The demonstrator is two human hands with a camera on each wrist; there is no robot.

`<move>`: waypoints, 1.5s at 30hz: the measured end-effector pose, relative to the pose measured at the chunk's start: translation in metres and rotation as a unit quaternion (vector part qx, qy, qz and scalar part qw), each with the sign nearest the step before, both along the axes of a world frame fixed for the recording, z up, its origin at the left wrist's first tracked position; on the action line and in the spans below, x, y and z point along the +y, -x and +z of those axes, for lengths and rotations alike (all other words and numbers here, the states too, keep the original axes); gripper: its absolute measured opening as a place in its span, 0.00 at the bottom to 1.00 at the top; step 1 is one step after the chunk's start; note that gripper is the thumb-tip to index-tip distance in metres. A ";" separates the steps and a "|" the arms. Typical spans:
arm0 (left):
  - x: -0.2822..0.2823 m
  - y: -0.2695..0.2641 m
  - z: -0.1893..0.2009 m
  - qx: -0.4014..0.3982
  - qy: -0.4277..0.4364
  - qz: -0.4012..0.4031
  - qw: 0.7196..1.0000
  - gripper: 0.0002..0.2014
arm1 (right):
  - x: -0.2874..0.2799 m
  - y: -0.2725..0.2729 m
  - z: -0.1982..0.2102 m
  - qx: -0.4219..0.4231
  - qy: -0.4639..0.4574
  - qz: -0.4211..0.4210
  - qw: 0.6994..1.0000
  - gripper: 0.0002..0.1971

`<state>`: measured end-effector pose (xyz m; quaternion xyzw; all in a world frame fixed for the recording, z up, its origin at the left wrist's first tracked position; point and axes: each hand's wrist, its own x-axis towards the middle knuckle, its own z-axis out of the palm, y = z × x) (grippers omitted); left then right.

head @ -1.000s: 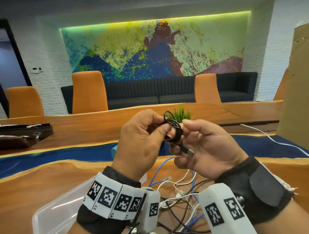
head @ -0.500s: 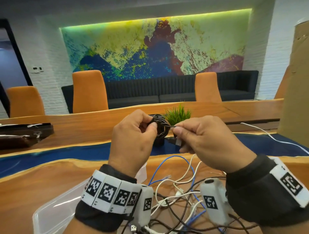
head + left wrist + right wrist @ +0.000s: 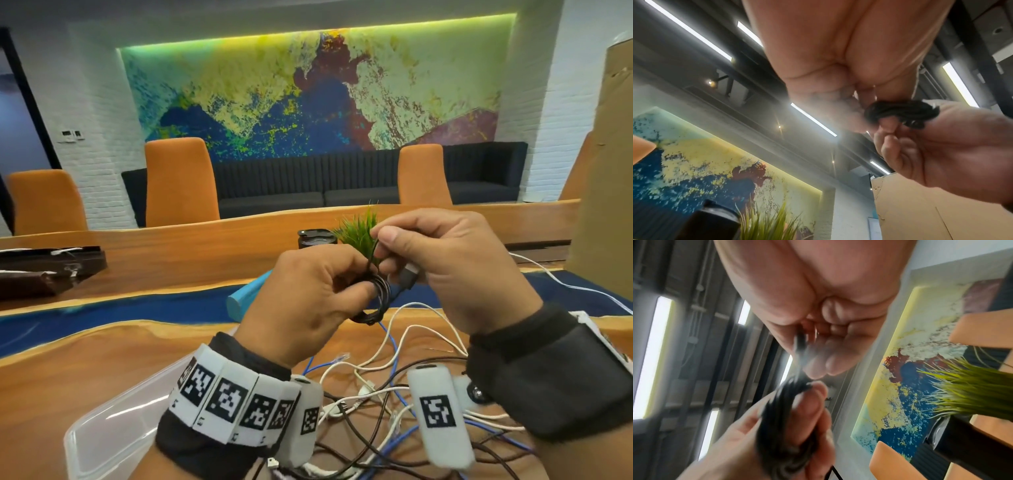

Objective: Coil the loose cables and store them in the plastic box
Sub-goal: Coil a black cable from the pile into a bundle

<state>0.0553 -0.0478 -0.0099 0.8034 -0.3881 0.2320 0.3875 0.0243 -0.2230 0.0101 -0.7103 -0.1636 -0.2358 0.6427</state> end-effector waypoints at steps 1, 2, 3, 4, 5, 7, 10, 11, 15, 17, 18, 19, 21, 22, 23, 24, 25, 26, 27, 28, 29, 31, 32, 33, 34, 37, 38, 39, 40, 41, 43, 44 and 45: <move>0.000 0.000 0.000 0.024 0.034 -0.019 0.999 0.08 | -0.004 -0.001 0.000 0.023 -0.021 -0.005 0.999 0.05; 0.001 0.000 0.001 0.044 0.066 -0.031 0.996 0.10 | -0.007 -0.003 0.000 0.047 -0.030 -0.015 0.998 0.04; 0.002 0.000 0.001 0.055 0.091 -0.035 0.994 0.13 | -0.011 -0.005 -0.001 0.072 -0.023 -0.023 0.997 0.04; 0.003 0.000 0.002 0.052 0.101 -0.033 0.993 0.16 | -0.013 -0.006 -0.002 0.097 -0.005 -0.022 0.995 0.04; 0.003 0.000 0.002 0.040 0.099 -0.028 0.994 0.17 | -0.015 -0.007 -0.003 0.121 0.026 -0.011 0.992 0.06; 0.005 0.000 0.003 0.014 0.088 -0.011 0.996 0.14 | -0.014 -0.004 -0.004 0.150 0.102 0.026 0.983 0.06; 0.007 -0.006 0.000 -0.019 0.041 0.046 0.998 0.08 | -0.009 -0.003 -0.004 0.152 0.134 0.048 0.978 0.04; 0.007 -0.007 -0.001 -0.027 0.019 0.072 0.997 0.07 | -0.008 -0.004 -0.005 0.138 0.140 0.020 0.980 0.06; 0.003 -0.010 -0.006 -0.020 0.005 0.150 0.988 0.05 | 0.004 -0.002 -0.004 0.059 0.160 -0.099 0.980 0.07; 0.002 -0.012 -0.008 0.005 0.016 0.141 0.990 0.05 | 0.013 0.000 -0.006 0.065 0.187 -0.073 0.977 0.18; 0.001 -0.013 -0.009 0.033 0.031 0.126 0.991 0.05 | 0.018 0.000 -0.007 0.066 0.187 -0.060 0.978 0.19; 0.001 -0.013 -0.008 0.077 0.062 0.104 0.990 0.04 | 0.021 -0.002 -0.009 0.062 0.171 -0.046 0.982 0.16; 0.002 -0.013 -0.006 0.194 0.134 0.047 0.971 0.04 | 0.021 -0.008 -0.012 0.046 0.136 -0.049 0.988 0.09; 0.002 -0.012 -0.004 0.255 0.148 0.023 0.955 0.05 | 0.019 -0.011 -0.013 0.037 0.132 -0.060 0.989 0.07; 0.003 -0.012 -0.002 0.315 0.159 -0.004 0.936 0.06 | 0.017 -0.013 -0.014 0.029 0.130 -0.066 0.989 0.07; 0.004 -0.012 -0.001 0.376 0.183 -0.037 0.907 0.05 | 0.016 -0.015 -0.016 0.021 0.123 -0.065 0.990 0.08; 0.004 -0.012 -0.001 0.435 0.217 -0.079 0.870 0.04 | 0.015 -0.017 -0.018 0.012 0.111 -0.058 0.992 0.10; 0.005 -0.013 -0.002 0.487 0.257 -0.124 0.825 0.03 | 0.015 -0.018 -0.019 0.003 0.097 -0.048 0.994 0.12; 0.004 -0.013 -0.004 0.532 0.296 -0.165 0.776 0.06 | 0.015 -0.020 -0.021 -0.009 0.091 -0.039 0.995 0.13; 0.002 -0.013 -0.004 0.564 0.332 -0.193 0.731 0.07 | 0.015 -0.020 -0.023 -0.028 0.099 -0.040 0.994 0.14; 0.000 -0.011 -0.004 0.585 0.355 -0.204 0.700 0.08 | 0.014 -0.020 -0.024 -0.053 0.118 -0.045 0.990 0.15; -0.004 -0.010 -0.003 0.601 0.380 -0.206 0.672 0.10 | 0.014 -0.019 -0.025 -0.111 0.157 -0.043 0.980 0.13; -0.005 -0.009 -0.002 0.604 0.389 -0.200 0.666 0.10 | 0.014 -0.018 -0.025 -0.135 0.167 -0.035 0.976 0.12; -0.005 -0.009 -0.001 0.603 0.392 -0.194 0.667 0.10 | 0.014 -0.019 -0.025 -0.159 0.174 -0.034 0.971 0.12; -0.006 -0.009 -0.001 0.600 0.391 -0.189 0.672 0.12 | 0.013 -0.020 -0.026 -0.185 0.177 -0.044 0.966 0.10; -0.008 -0.009 -0.003 0.580 0.373 -0.156 0.707 0.15 | 0.009 -0.021 -0.022 -0.237 0.221 -0.112 0.939 0.01; -0.009 -0.008 -0.003 0.571 0.364 -0.146 0.721 0.15 | 0.008 -0.021 -0.021 -0.228 0.258 -0.129 0.930 0.02; -0.009 -0.007 -0.004 0.558 0.353 -0.136 0.739 0.13 | 0.006 -0.021 -0.020 -0.196 0.294 -0.135 0.926 0.04; -0.010 -0.005 -0.003 0.531 0.337 -0.122 0.768 0.11 | 0.004 -0.021 -0.019 -0.146 0.310 -0.127 0.931 0.07; -0.009 -0.004 -0.003 0.485 0.306 -0.098 0.813 0.09 | 0.001 -0.021 -0.019 -0.083 0.283 -0.101 0.950 0.11; -0.008 -0.001 -0.002 0.366 0.227 -0.054 0.901 0.04 | 0.000 -0.019 -0.018 0.046 0.136 -0.014 0.990 0.18; -0.007 -0.001 -0.002 0.318 0.197 -0.045 0.926 0.05 | 0.001 -0.018 -0.017 0.090 0.073 0.017 0.993 0.19; -0.006 -0.002 -0.002 0.292 0.181 -0.044 0.938 0.06 | 0.002 -0.018 -0.018 0.110 0.040 0.021 0.993 0.20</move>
